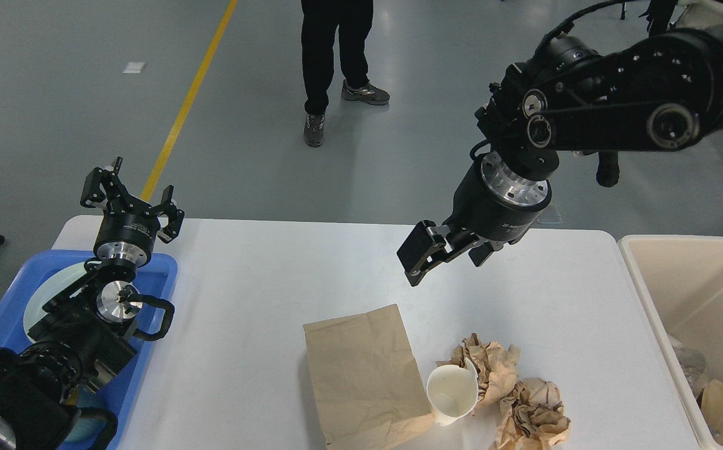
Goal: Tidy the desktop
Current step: 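Move the right gripper down to the brown paper bag's top edge, then close the right gripper on the brown paper bag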
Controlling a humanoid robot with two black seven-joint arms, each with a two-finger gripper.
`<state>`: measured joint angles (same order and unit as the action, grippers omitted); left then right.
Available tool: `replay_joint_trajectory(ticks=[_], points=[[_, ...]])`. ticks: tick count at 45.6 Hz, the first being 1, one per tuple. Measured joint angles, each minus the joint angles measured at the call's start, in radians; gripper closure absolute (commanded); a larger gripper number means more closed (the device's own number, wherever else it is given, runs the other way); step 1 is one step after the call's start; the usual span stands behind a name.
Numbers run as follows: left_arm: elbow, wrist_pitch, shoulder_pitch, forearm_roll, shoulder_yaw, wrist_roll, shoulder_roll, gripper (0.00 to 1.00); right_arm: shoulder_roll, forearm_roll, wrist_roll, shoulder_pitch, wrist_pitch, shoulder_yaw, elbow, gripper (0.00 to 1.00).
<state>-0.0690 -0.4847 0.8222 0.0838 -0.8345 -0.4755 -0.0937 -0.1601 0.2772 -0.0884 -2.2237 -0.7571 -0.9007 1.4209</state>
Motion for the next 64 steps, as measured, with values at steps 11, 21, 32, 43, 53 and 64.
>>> replay_joint_trajectory(ticks=[11,21,32,43,53,64], points=[[0.0,0.0,0.0,0.0,0.0,0.0,0.0,0.04,0.042,-0.002,0.003,0.154,0.128,-0.003,-0.041,0.0],[0.0,0.0,0.0,0.001,0.0,0.0,0.0,0.04,0.101,-0.001,0.025,0.366,0.242,-0.01,-0.155,0.0],[0.0,0.0,0.0,0.0,0.0,0.0,0.0,0.04,0.141,-0.001,0.032,0.528,0.262,-0.006,-0.277,0.0],[0.0,0.0,0.0,0.001,0.0,0.0,0.0,0.04,0.167,-0.001,0.032,0.651,0.262,0.0,-0.368,0.0],[0.0,0.0,0.0,0.0,0.0,0.0,0.0,0.04,0.182,-0.001,0.032,0.719,0.264,0.007,-0.398,0.0],[0.0,0.0,0.0,0.0,0.0,0.0,0.0,0.04,0.185,0.0,0.032,0.761,0.283,0.027,-0.404,0.0]])
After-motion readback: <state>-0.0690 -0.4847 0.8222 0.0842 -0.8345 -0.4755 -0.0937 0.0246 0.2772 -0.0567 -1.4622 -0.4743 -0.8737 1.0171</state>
